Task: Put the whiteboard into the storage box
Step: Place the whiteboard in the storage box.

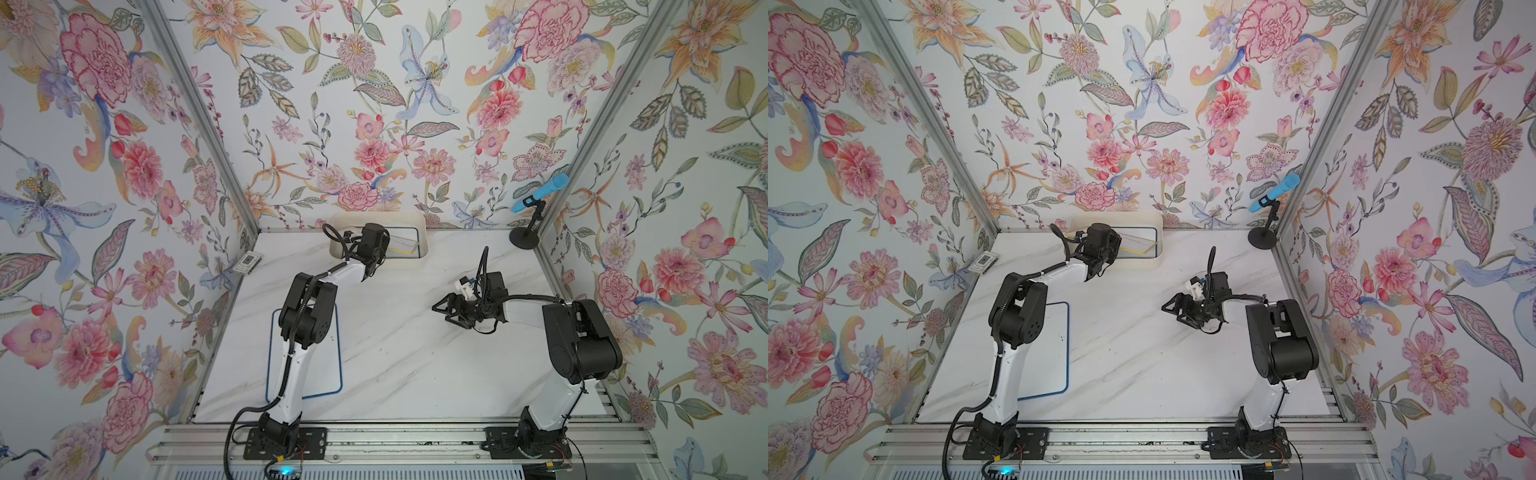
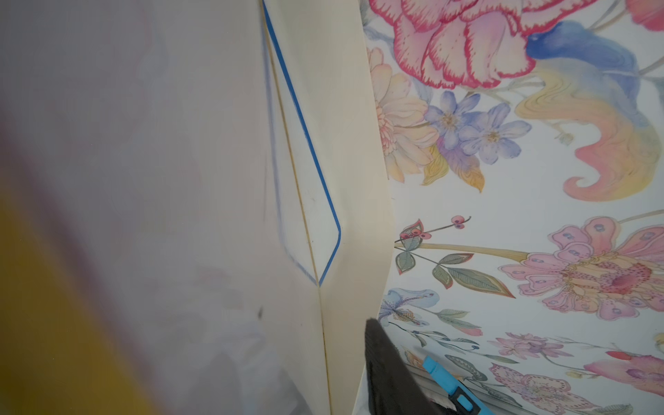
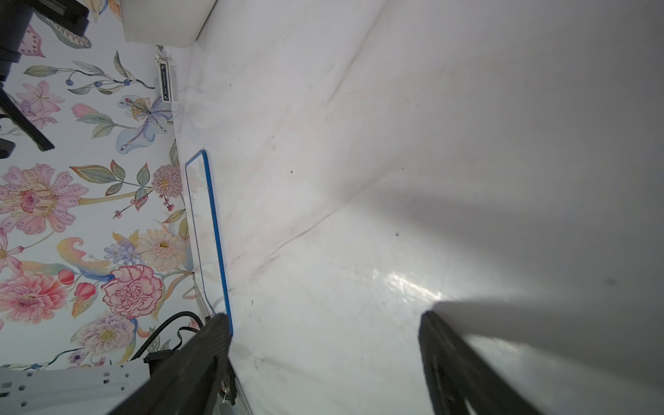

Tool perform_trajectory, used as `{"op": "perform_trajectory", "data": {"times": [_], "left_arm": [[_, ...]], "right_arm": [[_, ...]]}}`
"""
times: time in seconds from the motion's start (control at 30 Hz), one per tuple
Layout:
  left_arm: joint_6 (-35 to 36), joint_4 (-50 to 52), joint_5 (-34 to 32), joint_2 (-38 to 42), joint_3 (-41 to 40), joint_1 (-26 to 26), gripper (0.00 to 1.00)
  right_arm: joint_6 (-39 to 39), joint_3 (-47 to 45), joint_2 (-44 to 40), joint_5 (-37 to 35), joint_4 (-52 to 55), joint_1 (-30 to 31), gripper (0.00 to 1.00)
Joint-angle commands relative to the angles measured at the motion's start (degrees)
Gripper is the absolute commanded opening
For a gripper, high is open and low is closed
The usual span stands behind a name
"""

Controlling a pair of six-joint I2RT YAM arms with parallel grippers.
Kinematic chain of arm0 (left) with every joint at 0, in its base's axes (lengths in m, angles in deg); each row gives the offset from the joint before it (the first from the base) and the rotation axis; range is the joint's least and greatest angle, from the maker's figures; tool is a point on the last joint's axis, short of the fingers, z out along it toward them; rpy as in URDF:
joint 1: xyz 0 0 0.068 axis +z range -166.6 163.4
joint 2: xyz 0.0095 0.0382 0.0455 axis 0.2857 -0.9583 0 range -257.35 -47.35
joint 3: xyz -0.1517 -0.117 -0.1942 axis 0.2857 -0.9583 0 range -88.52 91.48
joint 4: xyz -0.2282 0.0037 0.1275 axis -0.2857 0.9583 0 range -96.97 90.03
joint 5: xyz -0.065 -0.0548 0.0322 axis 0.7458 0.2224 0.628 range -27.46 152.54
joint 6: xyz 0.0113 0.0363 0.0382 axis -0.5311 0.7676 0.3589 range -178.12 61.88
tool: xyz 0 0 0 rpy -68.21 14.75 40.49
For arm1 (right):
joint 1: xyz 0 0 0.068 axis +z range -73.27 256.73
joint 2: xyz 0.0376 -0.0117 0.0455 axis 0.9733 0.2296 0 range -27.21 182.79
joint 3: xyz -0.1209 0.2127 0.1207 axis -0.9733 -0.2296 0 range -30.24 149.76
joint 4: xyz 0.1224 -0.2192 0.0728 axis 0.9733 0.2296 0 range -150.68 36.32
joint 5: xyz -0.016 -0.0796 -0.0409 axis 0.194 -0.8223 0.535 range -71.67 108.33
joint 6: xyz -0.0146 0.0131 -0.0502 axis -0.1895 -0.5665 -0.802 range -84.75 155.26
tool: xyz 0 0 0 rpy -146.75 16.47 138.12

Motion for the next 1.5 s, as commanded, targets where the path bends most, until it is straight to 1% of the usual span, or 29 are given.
{"op": "perform_trajectory", "data": {"times": [0.0,0.07,0.1,0.13,0.23,0.33,0.43,0.6,0.7,0.8,1.07,1.1,1.17,1.2,1.27,1.33,1.4,1.47], "left_arm": [[-0.7,1.4,-2.3,-1.4,3.6,0.4,0.50],[-1.0,5.3,-1.3,-2.8,6.4,0.2,0.66],[-0.9,7.0,-1.1,-3.3,7.7,0.1,0.80],[-1.0,8.4,-1.2,-3.6,8.5,0.0,0.99],[-1.1,9.5,-1.1,-3.6,9.2,-0.5,1.00],[-1.8,11.4,0.7,-4.9,12.0,-0.8,1.00],[-2.7,13.8,3.3,-5.4,14.5,-1.8,1.00],[-5.1,8.3,3.3,-1.2,7.8,-5.4,1.00],[-6.4,5.4,4.8,0.5,4.6,-6.5,1.00],[-6.6,4.6,6.2,1.8,2.9,-6.9,1.00],[-5.1,10.2,5.9,5.6,2.5,-7.2,1.00],[-4.5,10.4,6.2,5.7,3.0,-7.2,1.00],[-3.3,14.0,6.7,6.2,4.3,-7.4,1.00],[-2.0,14.1,6.6,7.0,3.7,-7.3,1.00],[3.4,13.7,5.7,10.3,0.3,-7.4,1.00],[9.1,13.2,4.4,15.6,-5.9,-6.8,1.00],[12.7,12.1,3.3,23.1,-15.5,-5.1,1.00],[17.5,9.8,2.2,32.7,-28.1,-1.9,1.00]], "right_arm": [[-0.4,-2.9,2.3,-3.3,4.8,0.3,0.85],[-0.7,-3.0,1.9,-2.8,4.8,0.3,0.85],[-0.8,-3.0,1.8,-2.5,4.8,0.3,0.85],[-0.8,-2.9,1.7,-2.3,4.8,0.5,0.85],[-0.9,-3.1,0.9,-1.9,4.7,0.8,0.85],[-0.8,-3.2,0.3,-1.2,4.7,0.9,0.85],[-0.2,-3.5,0.2,1.1,3.5,0.9,0.85],[0.2,-3.6,-0.4,1.7,3.2,1.3,0.85],[0.4,-3.7,-1.0,2.0,3.2,1.4,0.85],[0.7,-3.8,-1.6,2.6,3.1,1.6,0.85],[2.7,-4.0,-3.5,5.1,1.3,2.4,0.85],[2.7,-4.0,-3.6,5.2,1.4,2.4,0.85],[3.0,-4.0,-4.1,5.1,1.3,2.4,0.85],[2.9,-4.1,-4.4,4.8,1.3,2.5,0.85],[2.7,-4.2,-5.3,4.8,1.7,2.6,0.85],[1.5,-3.9,-6.1,3.7,3.4,3.0,0.85],[0.1,-3.2,-6.6,1.1,5.9,3.8,0.86],[-2.0,-1.7,-6.8,-2.1,9.4,5.4,0.86]]}}
